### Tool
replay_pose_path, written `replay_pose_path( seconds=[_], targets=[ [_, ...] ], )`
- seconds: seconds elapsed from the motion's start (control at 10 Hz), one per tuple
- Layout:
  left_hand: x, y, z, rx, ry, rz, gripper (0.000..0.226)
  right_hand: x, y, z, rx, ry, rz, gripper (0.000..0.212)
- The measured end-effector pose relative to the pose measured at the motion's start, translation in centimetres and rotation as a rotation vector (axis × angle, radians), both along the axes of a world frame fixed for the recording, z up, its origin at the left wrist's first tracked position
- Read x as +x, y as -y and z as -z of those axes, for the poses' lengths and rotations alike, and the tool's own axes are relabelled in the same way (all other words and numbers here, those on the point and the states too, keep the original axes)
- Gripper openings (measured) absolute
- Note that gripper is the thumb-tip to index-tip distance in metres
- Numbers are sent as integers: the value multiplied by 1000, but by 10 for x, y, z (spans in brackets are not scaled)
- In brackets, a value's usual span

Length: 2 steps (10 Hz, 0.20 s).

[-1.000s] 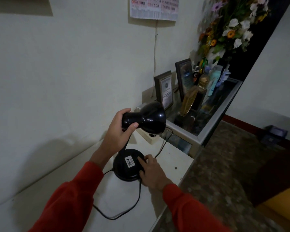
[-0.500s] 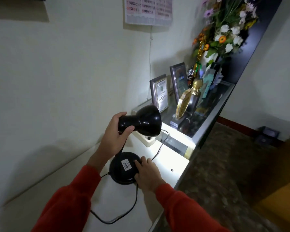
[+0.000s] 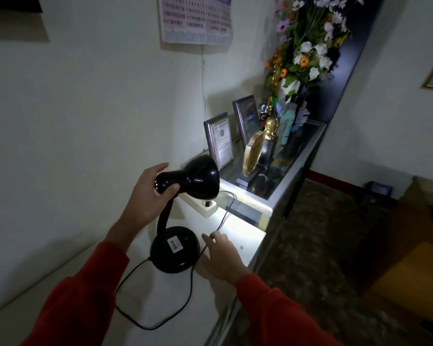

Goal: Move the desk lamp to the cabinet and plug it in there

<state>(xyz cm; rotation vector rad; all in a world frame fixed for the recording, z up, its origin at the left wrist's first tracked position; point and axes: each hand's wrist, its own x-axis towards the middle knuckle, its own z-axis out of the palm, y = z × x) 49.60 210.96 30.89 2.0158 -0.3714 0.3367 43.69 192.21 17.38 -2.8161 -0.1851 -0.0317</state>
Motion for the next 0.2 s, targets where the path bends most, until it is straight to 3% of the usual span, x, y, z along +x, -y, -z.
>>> replay_pose_path(
  seconds=[0.2],
  targets=[
    [-34, 20, -11, 149, 280, -126, 47, -38, 57, -16, 65, 66, 140, 57]
  ],
)
